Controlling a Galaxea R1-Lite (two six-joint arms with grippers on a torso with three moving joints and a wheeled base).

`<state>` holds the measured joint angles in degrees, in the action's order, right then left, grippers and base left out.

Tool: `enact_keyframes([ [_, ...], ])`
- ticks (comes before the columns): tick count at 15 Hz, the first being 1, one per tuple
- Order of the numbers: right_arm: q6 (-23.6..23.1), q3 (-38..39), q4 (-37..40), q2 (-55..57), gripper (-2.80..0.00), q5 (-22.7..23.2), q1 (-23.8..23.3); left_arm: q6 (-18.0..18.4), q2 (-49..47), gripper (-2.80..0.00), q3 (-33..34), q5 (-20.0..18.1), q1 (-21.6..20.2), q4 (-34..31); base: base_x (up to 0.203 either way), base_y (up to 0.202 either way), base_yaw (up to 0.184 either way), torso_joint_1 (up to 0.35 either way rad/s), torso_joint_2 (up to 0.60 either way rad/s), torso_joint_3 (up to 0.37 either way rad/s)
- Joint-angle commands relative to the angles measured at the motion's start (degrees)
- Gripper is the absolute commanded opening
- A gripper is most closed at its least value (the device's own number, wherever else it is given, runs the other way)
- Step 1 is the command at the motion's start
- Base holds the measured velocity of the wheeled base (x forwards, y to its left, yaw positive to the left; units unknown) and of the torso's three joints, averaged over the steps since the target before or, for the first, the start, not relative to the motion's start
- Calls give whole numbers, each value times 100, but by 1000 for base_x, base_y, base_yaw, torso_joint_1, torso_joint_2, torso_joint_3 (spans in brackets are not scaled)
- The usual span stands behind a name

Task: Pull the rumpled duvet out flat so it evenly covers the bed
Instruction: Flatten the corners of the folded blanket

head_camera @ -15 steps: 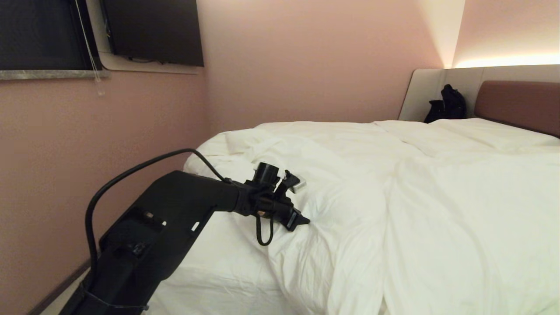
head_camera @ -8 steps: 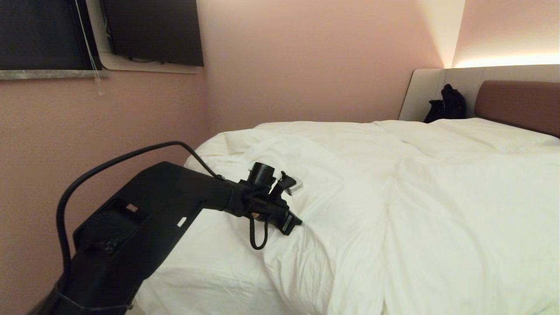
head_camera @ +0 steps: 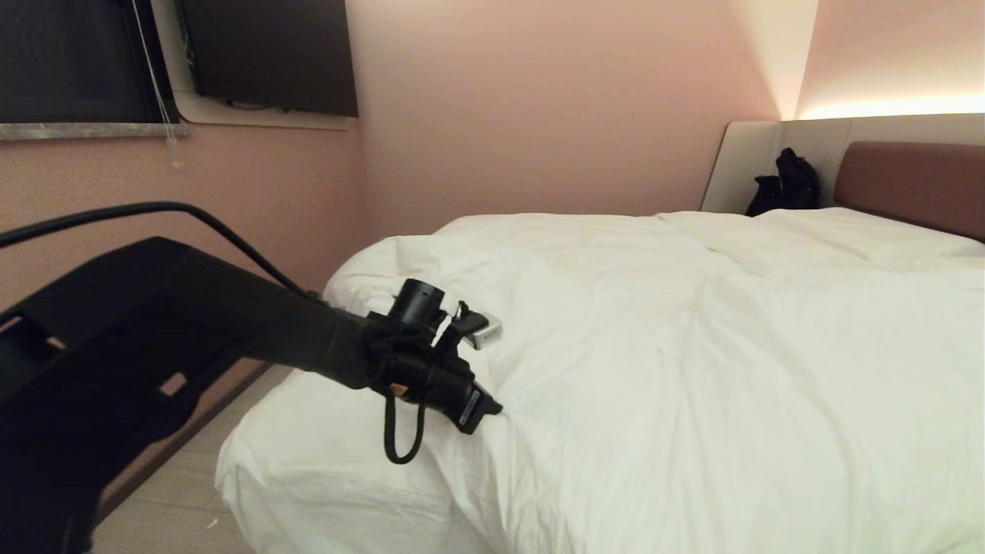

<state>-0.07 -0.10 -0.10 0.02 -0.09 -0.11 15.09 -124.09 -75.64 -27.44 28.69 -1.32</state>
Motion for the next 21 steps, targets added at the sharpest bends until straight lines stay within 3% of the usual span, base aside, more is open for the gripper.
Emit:
enact_keyframes([
  [1, -1, 1, -6, -2, -280, 0, -6, -45, 829, -280, 679, -14, -97, -7, 0, 0, 0, 0, 0, 0],
  [5, -1, 1, 1, -2, -280, 0, 2, -367, 1596, -280, 2074, 78, -417, -3, 0, 0, 0, 0, 0, 0],
  [11, -1, 1, 1, -2, -280, 0, 2, -409, 1830, -280, 3111, 305, -692, 322, 0, 0, 0, 0, 0, 0],
  [15, -1, 1, -7, -2, -280, 0, -5, -419, 1634, -280, 3275, 340, -698, 756, 0, 0, 0, 0, 0, 0],
  [16, -1, 1, 1, -2, -280, 0, 0, -423, 1647, 0, 3275, 347, -698, 759, 0, 0, 0, 0, 0, 0],
  [21, -1, 1, -7, -2, -280, 0, 2, -389, 1939, 0, 3419, 345, -689, 764, 0, 0, 0, 0, 0, 0],
])
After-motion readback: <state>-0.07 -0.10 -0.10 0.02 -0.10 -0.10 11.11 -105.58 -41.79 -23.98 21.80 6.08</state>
